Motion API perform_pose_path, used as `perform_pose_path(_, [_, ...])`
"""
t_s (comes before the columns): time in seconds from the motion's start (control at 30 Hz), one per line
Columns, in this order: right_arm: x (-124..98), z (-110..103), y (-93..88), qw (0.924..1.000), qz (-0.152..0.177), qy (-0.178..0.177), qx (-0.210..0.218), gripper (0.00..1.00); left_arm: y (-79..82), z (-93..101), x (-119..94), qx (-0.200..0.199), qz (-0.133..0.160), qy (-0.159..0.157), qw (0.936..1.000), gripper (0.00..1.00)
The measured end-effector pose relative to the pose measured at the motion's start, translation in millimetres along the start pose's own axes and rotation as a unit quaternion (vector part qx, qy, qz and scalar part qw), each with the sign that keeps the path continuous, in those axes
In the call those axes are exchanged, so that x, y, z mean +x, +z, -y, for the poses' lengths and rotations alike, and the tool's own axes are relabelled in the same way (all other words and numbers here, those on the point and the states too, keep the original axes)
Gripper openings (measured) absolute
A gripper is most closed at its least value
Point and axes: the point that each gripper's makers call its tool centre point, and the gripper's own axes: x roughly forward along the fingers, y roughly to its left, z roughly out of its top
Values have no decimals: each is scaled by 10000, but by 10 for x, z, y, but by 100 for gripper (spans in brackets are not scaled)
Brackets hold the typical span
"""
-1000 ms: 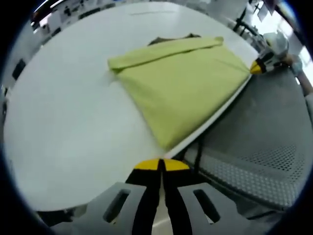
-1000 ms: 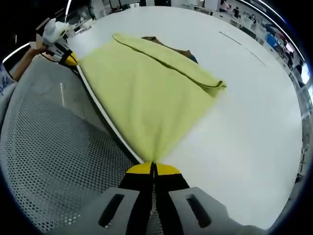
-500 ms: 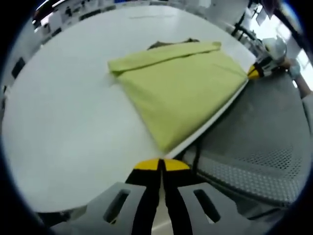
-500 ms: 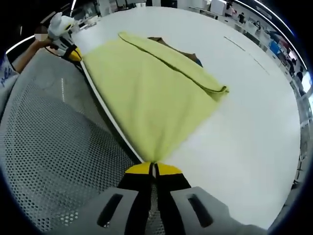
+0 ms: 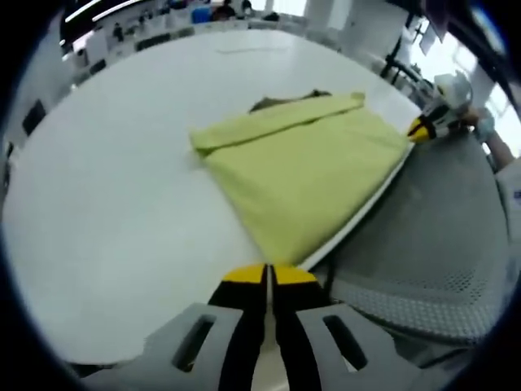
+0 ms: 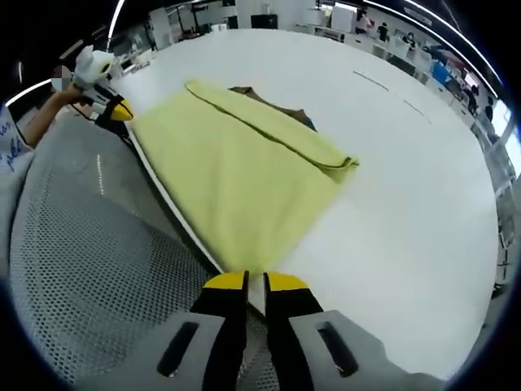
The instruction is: Fold the garment on the visible template until the final outline fits inside the template.
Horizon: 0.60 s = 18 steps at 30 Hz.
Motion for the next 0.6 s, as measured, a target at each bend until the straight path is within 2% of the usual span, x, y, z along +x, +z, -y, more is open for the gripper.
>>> perform_pose_path(0.13, [-21,55,106,9997,191,-85,91,9,88,-71,-3,90,110,79,9999,0])
perform_pose_path(0.27, [-24,134,199,9993,297,-218,115,11,177,-173,-9,18,273,188,9994,0])
perform_pose_path(0.33, [-26,163,248,9989,366,-262,126,12,244,-202,-11,-71,428,172,9989,2])
perform_pose_path(0.47, [-18,206,321,9983,480,-308,136,13,328,-233,8,-4,519,151,9985,11])
perform_pose_path(0.6, [-7,239,382,9978,564,-286,178,18,395,-286,29,63,592,193,9980,12])
